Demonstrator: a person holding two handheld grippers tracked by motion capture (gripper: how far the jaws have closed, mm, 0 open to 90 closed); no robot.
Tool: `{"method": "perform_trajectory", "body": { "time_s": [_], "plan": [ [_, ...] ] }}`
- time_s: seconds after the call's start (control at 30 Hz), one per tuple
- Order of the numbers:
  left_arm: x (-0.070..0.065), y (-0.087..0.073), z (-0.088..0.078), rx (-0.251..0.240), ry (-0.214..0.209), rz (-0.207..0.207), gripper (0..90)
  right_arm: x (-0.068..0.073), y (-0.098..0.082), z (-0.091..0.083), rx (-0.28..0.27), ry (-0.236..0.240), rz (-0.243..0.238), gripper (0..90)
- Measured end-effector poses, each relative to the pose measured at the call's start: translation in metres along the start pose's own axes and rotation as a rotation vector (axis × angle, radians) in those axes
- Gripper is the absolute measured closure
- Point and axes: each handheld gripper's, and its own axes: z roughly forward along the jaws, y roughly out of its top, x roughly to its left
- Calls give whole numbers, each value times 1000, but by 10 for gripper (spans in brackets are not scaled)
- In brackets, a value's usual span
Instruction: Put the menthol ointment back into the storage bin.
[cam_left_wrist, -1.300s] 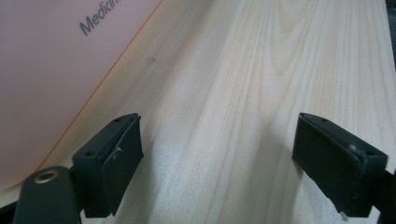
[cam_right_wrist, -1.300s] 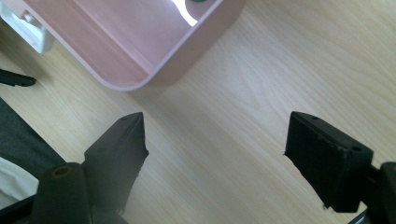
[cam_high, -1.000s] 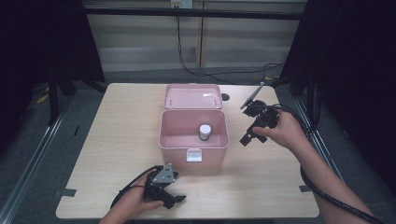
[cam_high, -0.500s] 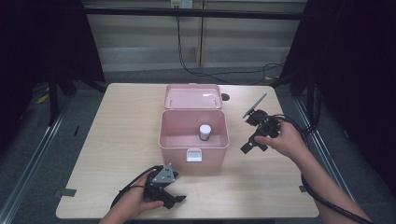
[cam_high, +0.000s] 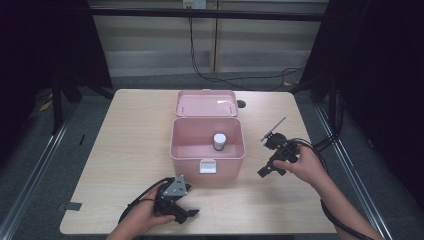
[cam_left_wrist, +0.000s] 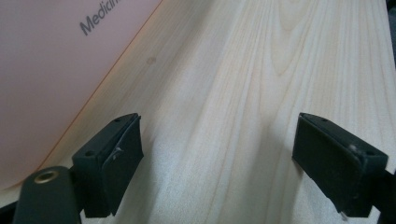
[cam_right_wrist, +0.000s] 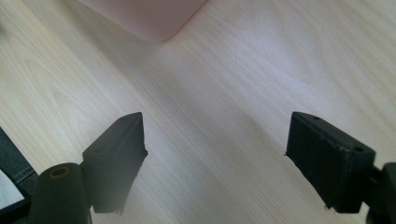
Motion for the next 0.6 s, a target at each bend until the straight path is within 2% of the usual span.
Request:
{"method": "perform_trajectory", "body": {
  "time_s": [0.33,0.43,0.6],
  "plan": [
    [0,0,0,0,1,-1,153,-4,-17,13,-42,27,-6,191],
    [0,0,0,-1,2,1,153,-5,-22,17,-60,19,-24,191],
    [0,0,0,-1,3,0,153,-5,-31,26,-75,31,-36,191]
  ]
}}
